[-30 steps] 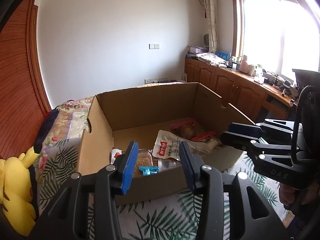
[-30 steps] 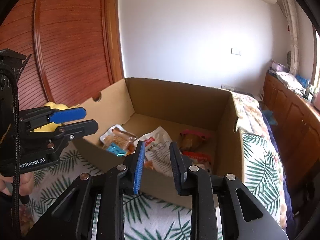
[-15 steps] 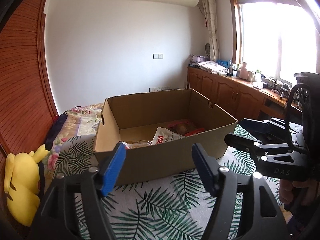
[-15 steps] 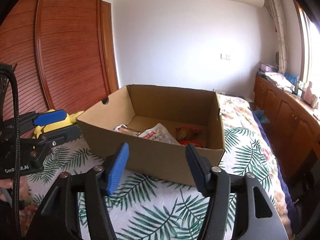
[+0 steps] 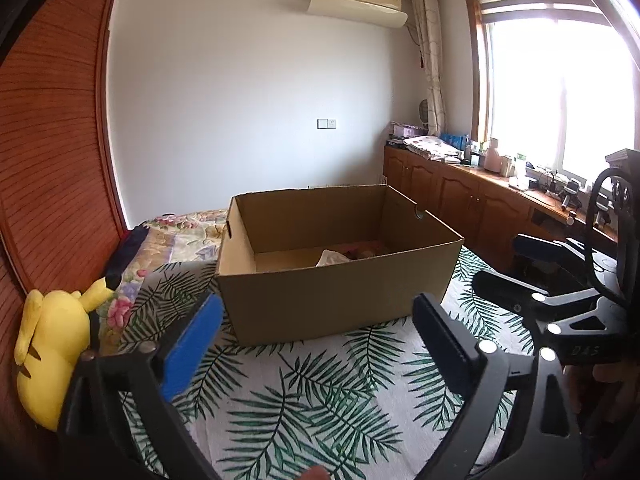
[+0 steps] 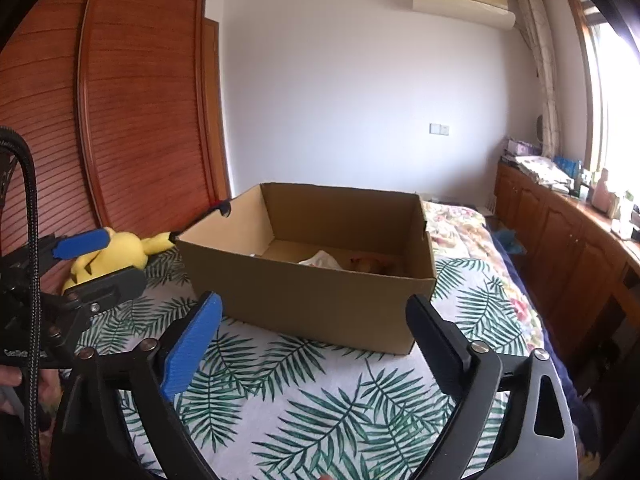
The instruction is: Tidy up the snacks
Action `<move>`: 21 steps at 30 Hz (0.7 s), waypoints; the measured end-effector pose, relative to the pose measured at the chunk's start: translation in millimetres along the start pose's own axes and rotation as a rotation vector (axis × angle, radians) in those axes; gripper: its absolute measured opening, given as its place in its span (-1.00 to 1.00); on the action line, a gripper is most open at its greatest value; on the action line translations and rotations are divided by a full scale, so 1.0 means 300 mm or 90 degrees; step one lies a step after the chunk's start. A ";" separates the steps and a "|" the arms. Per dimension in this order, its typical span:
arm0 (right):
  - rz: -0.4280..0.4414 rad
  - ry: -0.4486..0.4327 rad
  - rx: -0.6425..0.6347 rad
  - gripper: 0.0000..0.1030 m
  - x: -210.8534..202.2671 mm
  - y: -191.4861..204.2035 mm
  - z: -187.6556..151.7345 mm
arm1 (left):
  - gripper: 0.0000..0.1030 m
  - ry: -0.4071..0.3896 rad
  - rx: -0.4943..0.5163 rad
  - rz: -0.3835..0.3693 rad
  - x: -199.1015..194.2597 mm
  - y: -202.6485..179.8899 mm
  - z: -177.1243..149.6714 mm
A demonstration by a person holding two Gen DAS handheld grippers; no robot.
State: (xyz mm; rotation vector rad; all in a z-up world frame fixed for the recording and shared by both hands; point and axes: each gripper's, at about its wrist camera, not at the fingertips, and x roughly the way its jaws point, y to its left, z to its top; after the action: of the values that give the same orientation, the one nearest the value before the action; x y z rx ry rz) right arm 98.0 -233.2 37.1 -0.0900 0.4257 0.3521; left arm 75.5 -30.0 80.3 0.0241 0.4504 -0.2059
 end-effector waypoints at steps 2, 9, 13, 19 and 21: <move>-0.002 -0.007 0.003 0.99 -0.018 0.008 -0.006 | 0.98 -0.003 -0.002 0.008 -0.011 -0.002 -0.007; -0.027 -0.012 0.025 0.99 -0.052 0.009 -0.036 | 1.00 -0.002 0.021 0.023 -0.033 -0.029 -0.041; -0.035 -0.019 0.029 0.99 -0.082 0.010 -0.055 | 0.99 -0.007 0.013 0.021 -0.054 -0.047 -0.070; -0.052 -0.025 0.032 0.99 -0.126 0.008 -0.088 | 1.00 -0.004 -0.008 0.031 -0.081 -0.056 -0.106; -0.058 -0.026 0.039 0.99 -0.138 0.007 -0.100 | 1.00 -0.002 -0.011 0.032 -0.085 -0.058 -0.117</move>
State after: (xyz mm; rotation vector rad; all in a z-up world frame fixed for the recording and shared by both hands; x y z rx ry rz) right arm 50.4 -249.2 27.2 -0.0421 0.3901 0.2508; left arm 34.4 -39.6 60.1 0.0188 0.4482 -0.1531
